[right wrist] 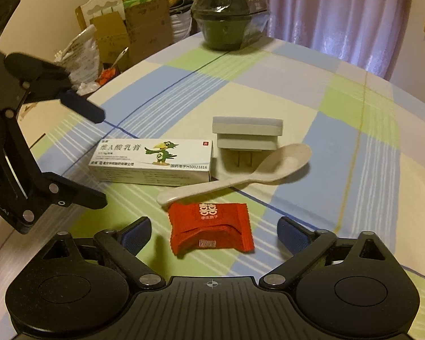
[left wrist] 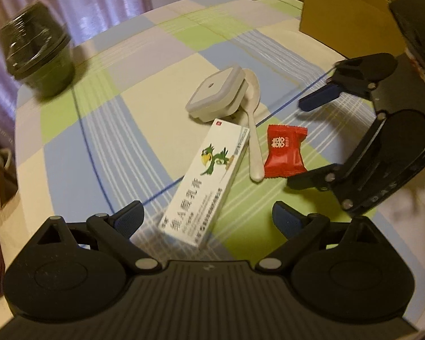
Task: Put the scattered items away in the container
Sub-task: 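Grasp the red candy packet with the right tool while the left tool grasps the white ointment box, then carry the candy packet and ointment box into the cardboard box and release them, then move both tools back toward the white plug and spoon on the table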
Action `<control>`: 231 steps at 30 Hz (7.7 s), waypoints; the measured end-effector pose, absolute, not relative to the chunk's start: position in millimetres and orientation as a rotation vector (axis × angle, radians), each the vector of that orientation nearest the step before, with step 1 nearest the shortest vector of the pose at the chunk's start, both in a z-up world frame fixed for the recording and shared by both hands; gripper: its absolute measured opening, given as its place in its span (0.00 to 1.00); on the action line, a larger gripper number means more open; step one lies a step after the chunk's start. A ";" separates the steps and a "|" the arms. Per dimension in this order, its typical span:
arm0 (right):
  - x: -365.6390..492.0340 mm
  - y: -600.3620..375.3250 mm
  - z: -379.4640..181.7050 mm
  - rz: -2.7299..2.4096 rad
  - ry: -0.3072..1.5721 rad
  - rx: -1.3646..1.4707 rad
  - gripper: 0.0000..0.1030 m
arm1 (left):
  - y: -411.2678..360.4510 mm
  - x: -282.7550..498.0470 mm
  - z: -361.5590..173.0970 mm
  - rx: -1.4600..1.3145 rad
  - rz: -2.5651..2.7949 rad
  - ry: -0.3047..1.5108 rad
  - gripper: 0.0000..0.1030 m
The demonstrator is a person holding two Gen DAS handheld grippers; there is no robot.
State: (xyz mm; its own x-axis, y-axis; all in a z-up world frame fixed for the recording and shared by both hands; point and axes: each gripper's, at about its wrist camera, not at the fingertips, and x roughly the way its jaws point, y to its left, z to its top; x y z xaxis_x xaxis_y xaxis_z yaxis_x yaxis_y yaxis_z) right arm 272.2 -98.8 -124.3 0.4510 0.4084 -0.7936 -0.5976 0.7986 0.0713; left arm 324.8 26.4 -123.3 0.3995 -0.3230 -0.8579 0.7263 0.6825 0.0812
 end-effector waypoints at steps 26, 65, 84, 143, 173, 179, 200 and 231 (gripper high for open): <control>242.3 -128.9 -115.9 0.546 0.927 -0.178 0.47 | 10.0 322.9 -145.0 0.479 -0.743 1.049 0.32; 128.6 -207.2 -110.6 0.434 0.989 -0.208 0.51 | -61.5 185.6 -135.3 0.312 -0.657 1.181 0.43; 103.5 -227.4 -66.4 0.382 0.913 -0.149 0.46 | -57.2 163.5 -100.2 0.260 -0.615 1.159 0.32; 112.7 -460.6 52.1 0.020 0.658 -0.042 0.46 | -320.0 174.5 6.3 0.001 -0.745 0.938 0.32; 128.7 -475.5 38.7 0.043 0.653 0.098 0.83 | -269.6 177.8 -11.0 -0.085 -0.631 0.943 0.46; 123.1 -478.5 41.4 0.013 0.652 0.100 0.82 | -259.5 176.3 -14.0 -0.099 -0.612 0.948 0.47; 96.0 -436.8 51.0 0.047 0.665 0.069 0.83 | -207.8 153.2 -11.5 -0.095 -0.531 0.951 0.74; 104.7 -262.2 58.1 0.313 0.669 -0.058 0.83 | -35.6 141.6 -11.7 0.065 -0.322 0.945 0.99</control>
State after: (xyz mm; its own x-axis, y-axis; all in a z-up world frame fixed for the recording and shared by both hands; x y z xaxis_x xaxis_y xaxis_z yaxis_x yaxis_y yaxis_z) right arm 104.7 -262.2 58.1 0.7397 0.2668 -0.6178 -0.3039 0.9515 0.0470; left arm 141.6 -35.6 -11.7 0.5421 -0.2430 -0.8045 0.2992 0.9504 -0.0855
